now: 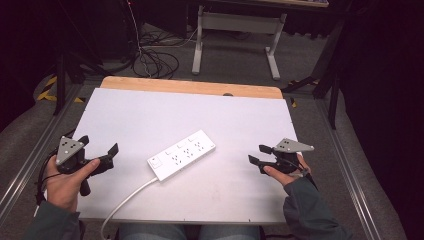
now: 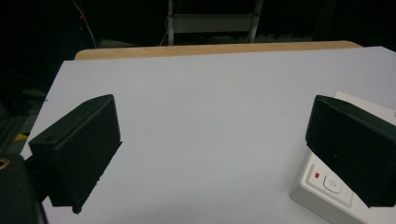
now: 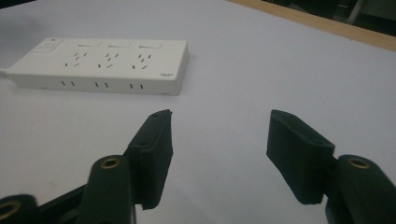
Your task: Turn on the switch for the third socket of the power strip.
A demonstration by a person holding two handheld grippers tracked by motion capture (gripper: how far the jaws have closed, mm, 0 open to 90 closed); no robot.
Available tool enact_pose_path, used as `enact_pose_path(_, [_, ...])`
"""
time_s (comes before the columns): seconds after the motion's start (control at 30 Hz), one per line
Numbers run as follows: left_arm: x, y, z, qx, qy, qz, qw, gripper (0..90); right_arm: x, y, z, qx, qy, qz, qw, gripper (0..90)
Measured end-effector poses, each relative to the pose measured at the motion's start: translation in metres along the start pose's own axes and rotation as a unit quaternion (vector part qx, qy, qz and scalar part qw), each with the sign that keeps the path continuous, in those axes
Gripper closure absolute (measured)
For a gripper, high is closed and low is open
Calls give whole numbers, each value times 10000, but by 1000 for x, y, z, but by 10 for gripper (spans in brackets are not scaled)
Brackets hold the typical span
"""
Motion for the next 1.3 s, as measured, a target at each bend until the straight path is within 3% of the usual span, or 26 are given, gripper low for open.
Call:
enact_pose_path(0.27, [0,0,0,10,-1,22,10000,36,-2,0,0,-31,70,154,9999,744])
enact_pose_path(0.53, [0,0,0,11,-5,24,10000,36,-2,1,1,-51,122,256,9996,894])
enact_pose_path(1.3, [-1,0,0,-13,9,3,10000,38,-6,7,-7,-163,177,438,9987,900])
Point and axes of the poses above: each handheld gripper's, and its own axes: z roughly backward along the jaws, y roughly out of its top, x roughly to its right, the point moved 3 cm from there along -z, roughly forward along the jaws, and after that the axes turned 8 degrees about z, right-handed, at the moved point
